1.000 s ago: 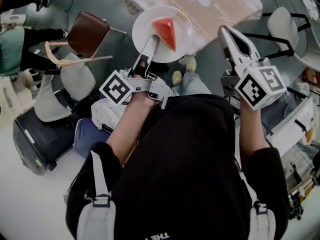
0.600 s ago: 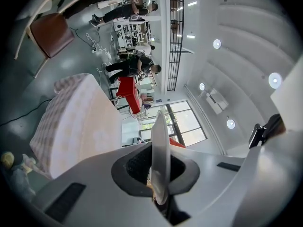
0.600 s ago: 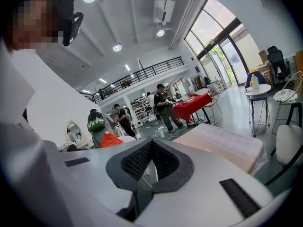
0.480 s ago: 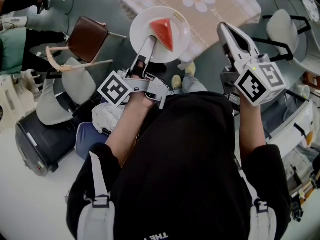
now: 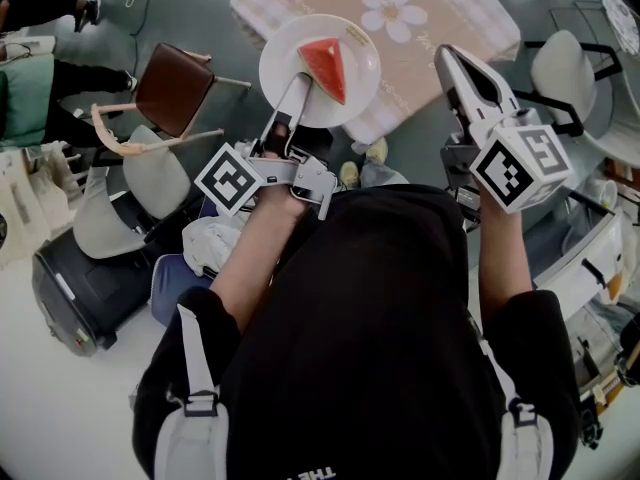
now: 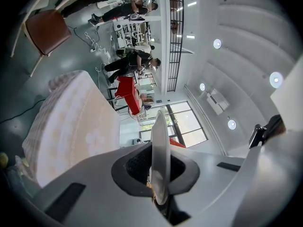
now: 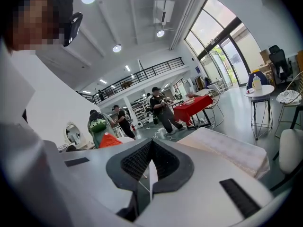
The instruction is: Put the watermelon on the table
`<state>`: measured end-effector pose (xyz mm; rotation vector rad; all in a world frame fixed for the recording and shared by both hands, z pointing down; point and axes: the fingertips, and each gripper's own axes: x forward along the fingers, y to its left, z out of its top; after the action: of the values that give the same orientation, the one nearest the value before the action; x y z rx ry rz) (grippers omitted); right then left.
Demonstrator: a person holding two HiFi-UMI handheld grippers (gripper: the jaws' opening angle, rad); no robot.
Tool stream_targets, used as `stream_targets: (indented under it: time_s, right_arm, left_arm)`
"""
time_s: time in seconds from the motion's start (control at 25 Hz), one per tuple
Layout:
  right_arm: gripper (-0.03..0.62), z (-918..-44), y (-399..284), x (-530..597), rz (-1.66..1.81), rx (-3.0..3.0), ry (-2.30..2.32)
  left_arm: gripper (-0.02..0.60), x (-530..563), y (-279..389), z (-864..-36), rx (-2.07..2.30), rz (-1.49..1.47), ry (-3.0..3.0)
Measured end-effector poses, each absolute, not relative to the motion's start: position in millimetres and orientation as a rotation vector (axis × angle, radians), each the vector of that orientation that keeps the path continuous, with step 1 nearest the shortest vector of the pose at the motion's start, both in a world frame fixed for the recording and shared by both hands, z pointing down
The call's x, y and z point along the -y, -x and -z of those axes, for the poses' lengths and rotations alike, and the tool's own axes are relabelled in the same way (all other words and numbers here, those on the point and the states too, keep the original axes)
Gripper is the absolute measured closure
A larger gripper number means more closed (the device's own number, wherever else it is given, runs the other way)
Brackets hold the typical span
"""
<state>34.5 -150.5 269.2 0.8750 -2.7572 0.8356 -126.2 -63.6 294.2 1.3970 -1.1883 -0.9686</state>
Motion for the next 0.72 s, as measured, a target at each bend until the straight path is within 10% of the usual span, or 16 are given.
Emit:
stream_targets:
  time_s: [0.72]
  right_arm:
    - [0.583, -257.9, -29.4, 160.9, -0.798, 2.79, -0.817]
  left_arm:
    - [0.566, 73.9, 127.9, -279.0, 1.226, 1.013, -1.404]
